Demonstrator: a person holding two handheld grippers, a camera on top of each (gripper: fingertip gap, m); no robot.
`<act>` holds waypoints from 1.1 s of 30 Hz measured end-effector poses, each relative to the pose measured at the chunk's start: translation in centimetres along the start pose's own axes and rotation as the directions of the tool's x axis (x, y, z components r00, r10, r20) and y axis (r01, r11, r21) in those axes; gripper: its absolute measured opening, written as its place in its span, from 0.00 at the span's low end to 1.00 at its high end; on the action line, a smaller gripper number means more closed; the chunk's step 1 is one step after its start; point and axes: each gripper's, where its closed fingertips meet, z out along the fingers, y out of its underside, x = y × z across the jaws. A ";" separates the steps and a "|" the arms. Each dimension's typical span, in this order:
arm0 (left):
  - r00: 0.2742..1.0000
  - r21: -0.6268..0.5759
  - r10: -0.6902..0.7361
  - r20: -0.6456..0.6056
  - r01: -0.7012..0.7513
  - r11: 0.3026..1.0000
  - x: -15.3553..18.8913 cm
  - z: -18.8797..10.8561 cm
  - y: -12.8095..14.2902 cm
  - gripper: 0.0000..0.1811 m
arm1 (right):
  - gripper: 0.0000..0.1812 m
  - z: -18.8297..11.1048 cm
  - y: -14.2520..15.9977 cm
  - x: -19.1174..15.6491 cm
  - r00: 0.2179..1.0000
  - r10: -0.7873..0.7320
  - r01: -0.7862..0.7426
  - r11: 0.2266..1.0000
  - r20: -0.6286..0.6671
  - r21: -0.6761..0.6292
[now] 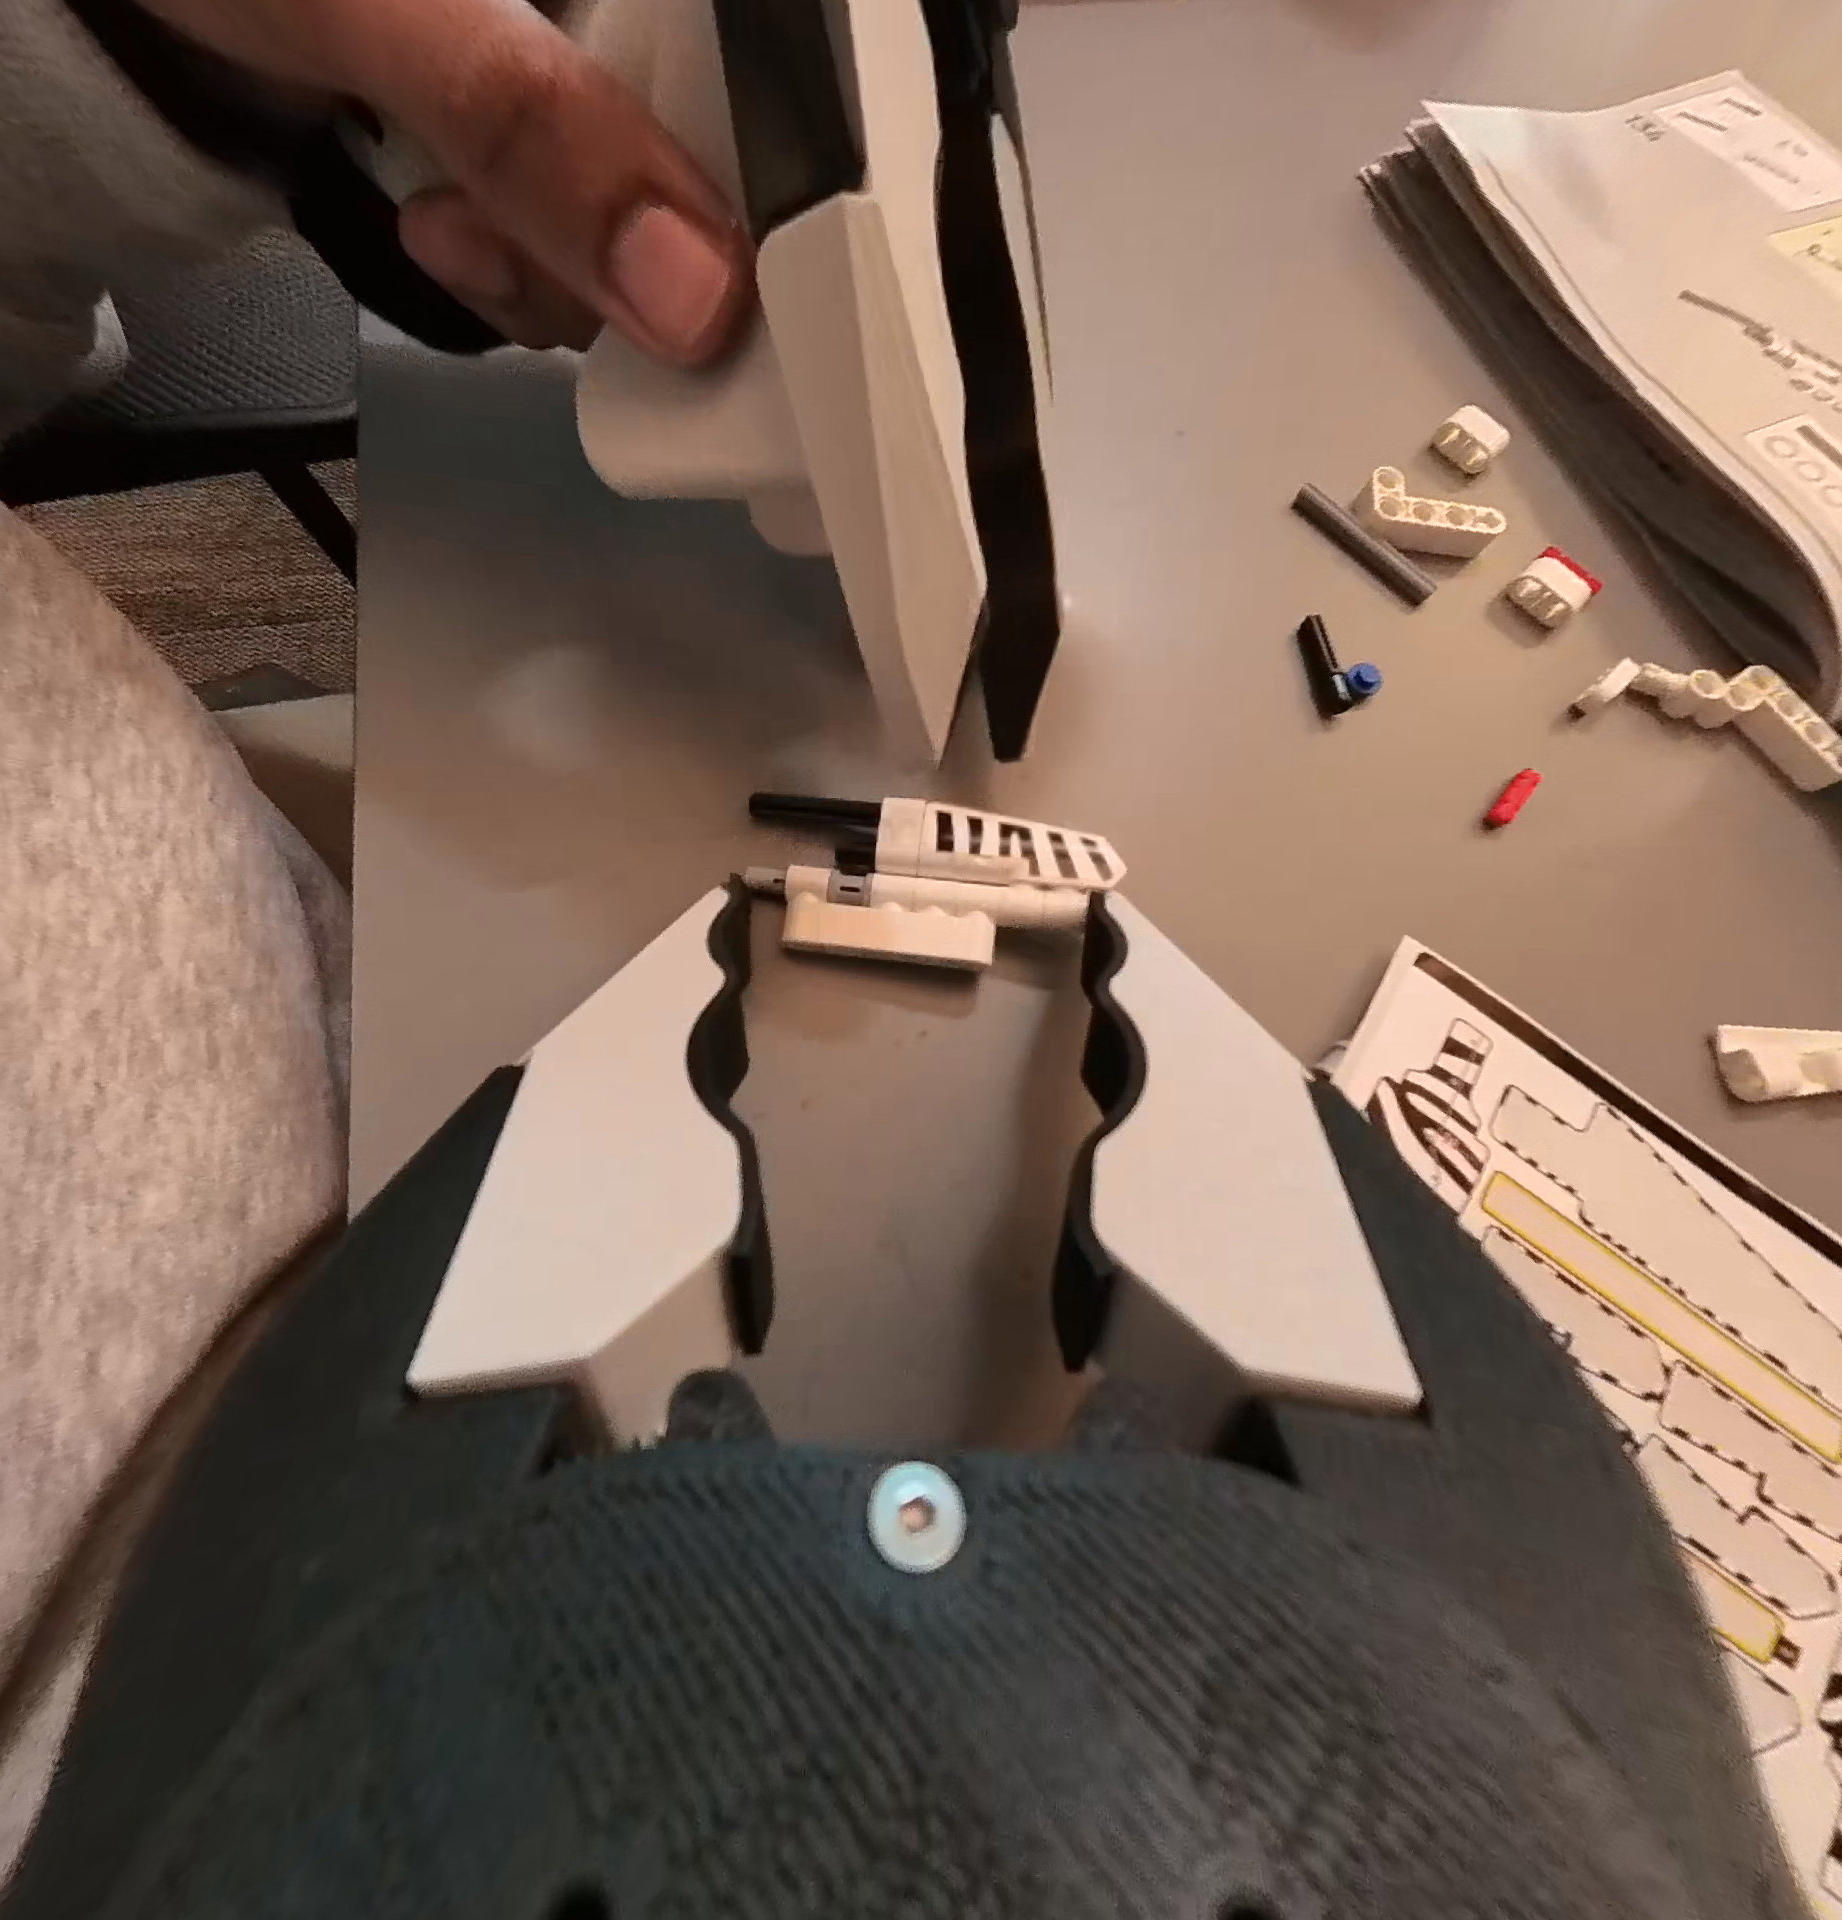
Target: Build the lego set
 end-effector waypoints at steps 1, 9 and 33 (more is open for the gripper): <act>1.000 0.007 0.013 0.000 -0.013 1.000 0.0 0.1 -0.1 0.15 | 0.36 0.0 0.0 0.0 1.000 0.000 0.000 1.000 0.000 0.000; 0.996 0.084 0.075 -0.039 -0.071 0.994 0.3 -0.3 -0.9 0.10 | 0.38 -0.1 0.1 0.1 1.000 -0.004 0.004 1.000 -0.008 0.001; 0.869 0.341 0.163 -0.466 0.007 0.940 4.1 -3.5 -3.4 0.15 | 0.33 -0.1 0.4 -0.3 0.997 0.035 -0.034 0.999 0.074 -0.013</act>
